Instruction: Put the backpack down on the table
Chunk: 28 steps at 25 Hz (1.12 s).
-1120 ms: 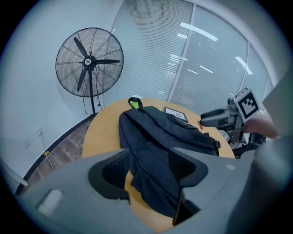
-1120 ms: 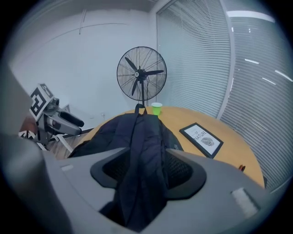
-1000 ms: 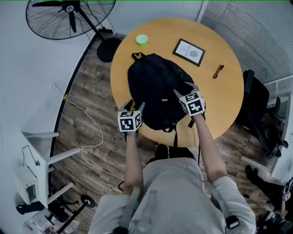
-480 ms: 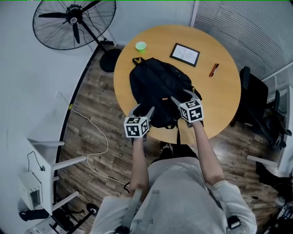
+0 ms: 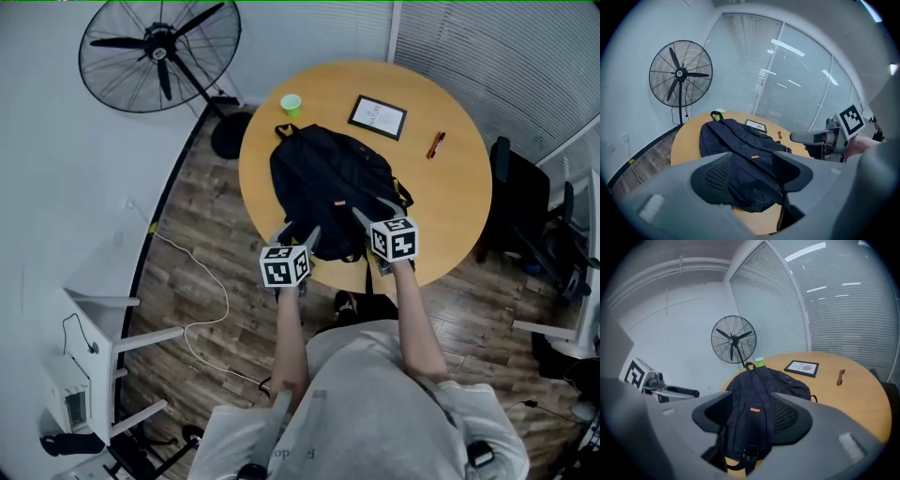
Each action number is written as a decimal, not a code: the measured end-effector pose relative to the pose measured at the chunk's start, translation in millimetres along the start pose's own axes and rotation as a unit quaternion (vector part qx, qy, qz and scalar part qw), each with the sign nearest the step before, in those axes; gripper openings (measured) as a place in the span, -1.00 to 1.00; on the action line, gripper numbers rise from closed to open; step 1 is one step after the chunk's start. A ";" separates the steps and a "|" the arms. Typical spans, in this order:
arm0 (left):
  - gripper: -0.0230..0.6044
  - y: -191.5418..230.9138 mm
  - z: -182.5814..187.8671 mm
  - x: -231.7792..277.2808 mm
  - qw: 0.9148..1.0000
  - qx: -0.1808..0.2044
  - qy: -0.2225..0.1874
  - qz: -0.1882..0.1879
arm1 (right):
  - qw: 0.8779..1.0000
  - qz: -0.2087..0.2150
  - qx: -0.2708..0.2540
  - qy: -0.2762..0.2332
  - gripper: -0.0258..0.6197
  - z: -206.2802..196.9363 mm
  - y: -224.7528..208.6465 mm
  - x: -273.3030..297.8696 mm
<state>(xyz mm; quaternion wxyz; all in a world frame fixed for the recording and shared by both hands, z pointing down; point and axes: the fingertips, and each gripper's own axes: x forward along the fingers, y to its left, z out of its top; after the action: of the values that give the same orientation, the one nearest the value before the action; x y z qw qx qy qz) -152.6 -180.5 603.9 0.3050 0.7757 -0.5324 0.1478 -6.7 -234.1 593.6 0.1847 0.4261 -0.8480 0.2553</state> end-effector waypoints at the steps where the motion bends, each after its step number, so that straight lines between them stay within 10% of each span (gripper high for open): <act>1: -0.05 -2.0 -0.6 -1.5 1.000 0.000 -0.001 -0.001 | 1.000 -0.001 0.008 -0.003 -0.17 -1.2 0.1 -4.8; 28: -0.09 0.3 -1.8 -20.3 1.000 0.002 -0.021 0.007 | 1.000 0.008 -0.019 -0.008 -0.32 -7.6 27.3 -20.3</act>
<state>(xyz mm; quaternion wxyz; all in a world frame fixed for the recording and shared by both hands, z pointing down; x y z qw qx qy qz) -160.6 -164.5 594.1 0.2912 0.7755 -0.5437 0.1349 -16.8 -203.0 581.4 0.1836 0.4179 -0.8575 0.2373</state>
